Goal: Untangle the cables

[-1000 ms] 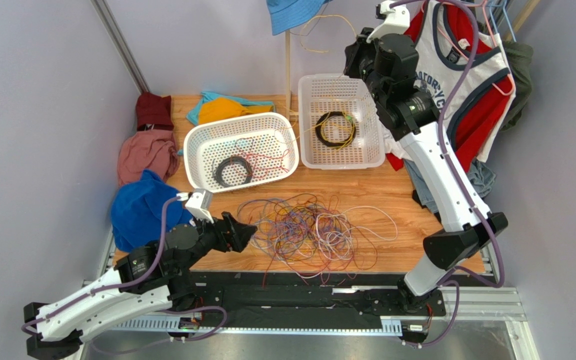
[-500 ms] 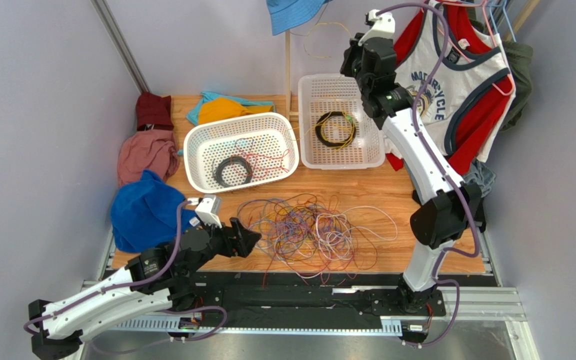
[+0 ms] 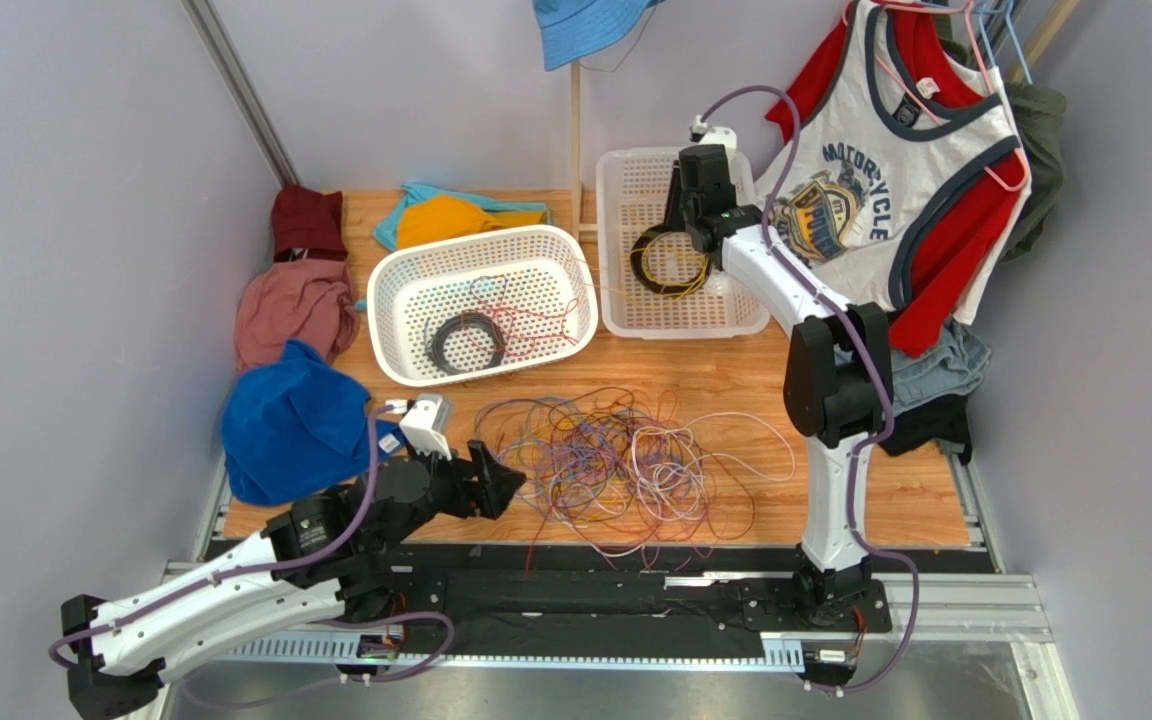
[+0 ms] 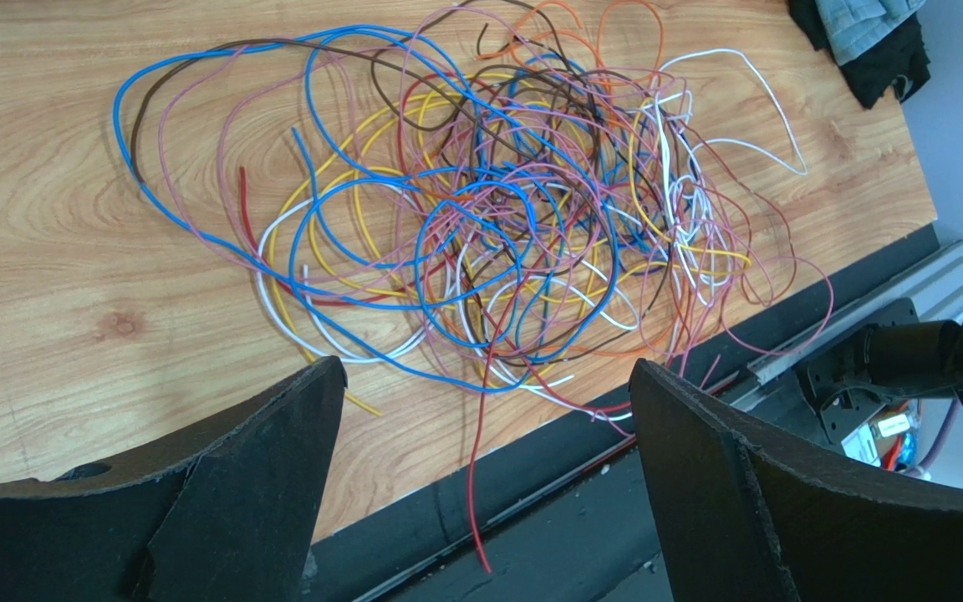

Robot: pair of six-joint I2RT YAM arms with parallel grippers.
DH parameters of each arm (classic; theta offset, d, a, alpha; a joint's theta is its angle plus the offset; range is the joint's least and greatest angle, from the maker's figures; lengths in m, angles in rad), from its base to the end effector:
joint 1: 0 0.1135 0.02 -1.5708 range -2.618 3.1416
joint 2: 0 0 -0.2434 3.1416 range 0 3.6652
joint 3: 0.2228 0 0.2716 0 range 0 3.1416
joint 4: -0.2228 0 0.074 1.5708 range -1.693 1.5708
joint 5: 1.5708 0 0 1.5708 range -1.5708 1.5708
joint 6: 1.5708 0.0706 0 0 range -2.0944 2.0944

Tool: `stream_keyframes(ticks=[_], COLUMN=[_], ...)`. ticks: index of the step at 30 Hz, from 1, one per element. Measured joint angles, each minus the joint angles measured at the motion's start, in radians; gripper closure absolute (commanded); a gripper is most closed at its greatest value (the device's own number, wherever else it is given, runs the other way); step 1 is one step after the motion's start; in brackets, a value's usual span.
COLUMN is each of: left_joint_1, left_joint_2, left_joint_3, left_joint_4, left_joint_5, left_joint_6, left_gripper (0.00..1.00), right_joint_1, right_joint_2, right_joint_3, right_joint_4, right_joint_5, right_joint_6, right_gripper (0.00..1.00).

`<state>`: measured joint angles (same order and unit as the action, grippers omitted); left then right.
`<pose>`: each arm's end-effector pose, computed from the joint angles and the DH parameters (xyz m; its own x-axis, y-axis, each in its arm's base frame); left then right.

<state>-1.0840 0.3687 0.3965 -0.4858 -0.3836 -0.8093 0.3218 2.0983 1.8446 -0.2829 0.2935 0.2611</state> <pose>0.1081 -0.1478 0.2069 -0.6223 -0.2591 -0.7387 0.3075 0.7869 -0.5350 0.5146 0.1500 0.2430 -0.4858 0.0985 -0.8685 0.0606 0.9950 0.0790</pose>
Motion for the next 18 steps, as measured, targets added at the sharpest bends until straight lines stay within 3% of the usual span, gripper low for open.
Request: stream_keyframes(ticks=[2,4,11,18], left_joint_1=[0.0,0.0,0.0,0.0], left_joint_2=[0.002,0.004,0.008,0.039], left_joint_3=[0.0,0.0,0.0,0.002], left_joint_4=[0.001,0.004,0.011,0.034], left_joint_5=[0.001,0.002,0.018,0.011], left_joint_6=[0.0,-0.001,-0.009,-0.008], left_gripper=[0.07,0.07,0.08,0.09], right_joint_1=[-0.002,-0.004,-0.011,0.064], right_joint_2=[-0.002,-0.016,-0.223,-0.646], right_joint_3=[0.0,-0.005,-0.168,-0.547], right_joint_4=[-0.023,-0.039,-0.072,0.007], right_joint_5=[0.01,0.027,0.057,-0.067], right_joint_6=[0.008,0.015,0.047,0.173], right_gripper=[0.24,0.21,0.24,0.3])
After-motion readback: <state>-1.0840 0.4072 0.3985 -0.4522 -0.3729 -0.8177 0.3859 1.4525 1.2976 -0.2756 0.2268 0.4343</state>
